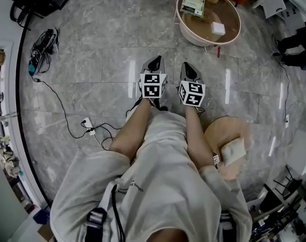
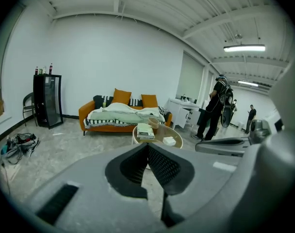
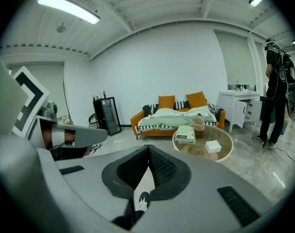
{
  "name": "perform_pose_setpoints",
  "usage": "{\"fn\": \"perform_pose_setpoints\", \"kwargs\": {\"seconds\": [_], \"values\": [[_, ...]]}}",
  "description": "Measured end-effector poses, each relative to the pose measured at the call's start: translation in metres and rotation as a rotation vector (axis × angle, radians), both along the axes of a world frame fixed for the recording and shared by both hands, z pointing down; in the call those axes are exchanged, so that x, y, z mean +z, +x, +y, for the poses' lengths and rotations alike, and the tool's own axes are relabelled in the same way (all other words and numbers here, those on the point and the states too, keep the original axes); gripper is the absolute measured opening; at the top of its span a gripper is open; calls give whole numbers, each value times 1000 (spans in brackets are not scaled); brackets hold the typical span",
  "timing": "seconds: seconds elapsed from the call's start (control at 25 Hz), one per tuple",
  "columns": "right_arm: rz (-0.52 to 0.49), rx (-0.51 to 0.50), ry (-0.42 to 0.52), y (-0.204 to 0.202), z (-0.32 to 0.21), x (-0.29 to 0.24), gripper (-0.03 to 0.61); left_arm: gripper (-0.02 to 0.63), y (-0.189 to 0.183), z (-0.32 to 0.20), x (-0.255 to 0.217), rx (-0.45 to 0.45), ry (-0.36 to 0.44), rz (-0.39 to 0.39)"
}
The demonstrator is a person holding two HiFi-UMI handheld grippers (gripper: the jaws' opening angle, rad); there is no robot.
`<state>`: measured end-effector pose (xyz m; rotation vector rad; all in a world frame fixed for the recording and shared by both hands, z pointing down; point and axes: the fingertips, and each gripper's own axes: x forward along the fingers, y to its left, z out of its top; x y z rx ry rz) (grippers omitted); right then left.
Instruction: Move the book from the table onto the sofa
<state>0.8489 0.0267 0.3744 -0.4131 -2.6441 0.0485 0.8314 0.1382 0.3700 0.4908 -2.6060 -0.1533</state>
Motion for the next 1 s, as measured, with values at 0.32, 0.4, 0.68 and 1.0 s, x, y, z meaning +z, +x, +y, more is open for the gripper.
{"fn": "perform_pose_setpoints", "kwargs": {"seconds": [0.32,0.4,0.68,1.0], "values": [[11,-6,-8,-57,7,4,6,9,-56,14,6,-34,23,38],[25,-11,-13,-74,11,7,6,9,-72,14,6,-10,18,45],[20,-83,26,-147,32,3,6,9,-150,37,0,-41,36,48],[60,-64,15,-245,57,19,6,9,-247,72,16,-64,87,105]]}}
